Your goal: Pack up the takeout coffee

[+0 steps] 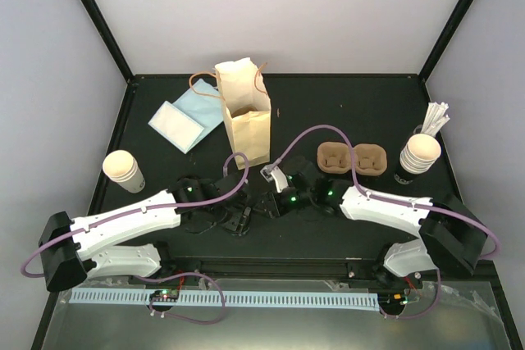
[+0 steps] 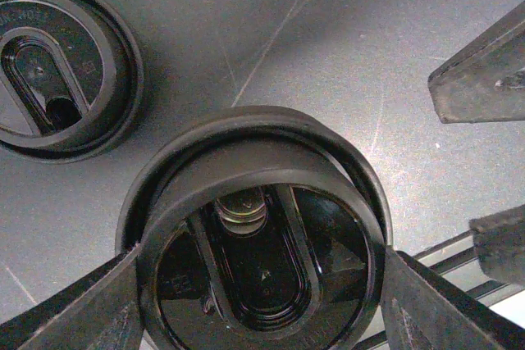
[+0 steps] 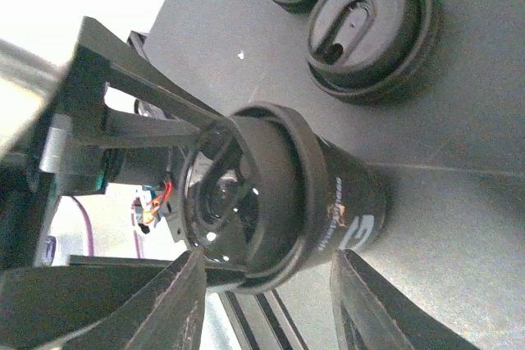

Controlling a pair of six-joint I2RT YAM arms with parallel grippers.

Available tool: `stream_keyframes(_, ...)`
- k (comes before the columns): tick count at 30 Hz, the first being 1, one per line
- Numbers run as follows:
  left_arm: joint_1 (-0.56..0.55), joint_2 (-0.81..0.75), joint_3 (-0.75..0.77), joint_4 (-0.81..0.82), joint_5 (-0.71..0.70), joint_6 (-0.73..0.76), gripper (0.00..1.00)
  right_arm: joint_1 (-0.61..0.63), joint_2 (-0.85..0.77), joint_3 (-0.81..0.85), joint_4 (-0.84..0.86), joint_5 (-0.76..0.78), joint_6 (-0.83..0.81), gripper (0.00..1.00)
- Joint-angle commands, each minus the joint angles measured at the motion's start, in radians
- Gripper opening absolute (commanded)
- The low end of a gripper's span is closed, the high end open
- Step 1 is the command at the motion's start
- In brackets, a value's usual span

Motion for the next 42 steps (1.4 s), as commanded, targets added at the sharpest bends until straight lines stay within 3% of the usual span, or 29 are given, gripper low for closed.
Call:
stream_keyframes(1,-0.018,0.070,-0.105,-0.105,0.157,-0.010,0.71,-0.016,0.017,0.034,0.020,-0.058,-0.017,0.44)
stream_keyframes(7,-0.019,0.070,-0.100,-0.101,0.173,0.012,0.70,-0.030,0.111,0.057,0.083,-0.128,0.013,0.31)
stream_keyframes(12,-0.019,0.076,-0.097,-0.096,0.179,0.021,0.70,-0.030,0.136,0.057,0.121,-0.170,0.026,0.02)
stream_keyframes(21,-0.021,0.075,-0.094,-0.092,0.178,0.022,0.69,-0.030,0.086,0.064,0.083,-0.153,-0.002,0.01)
stream_keyframes(31,-0.021,0.075,-0.097,-0.086,0.181,0.026,0.69,-0.030,0.191,0.105,0.076,-0.169,0.016,0.01)
stream_keyframes(42,-0.024,0.079,-0.104,-0.075,0.182,0.024,0.69,-0.031,0.281,0.025,0.219,-0.211,0.096,0.01)
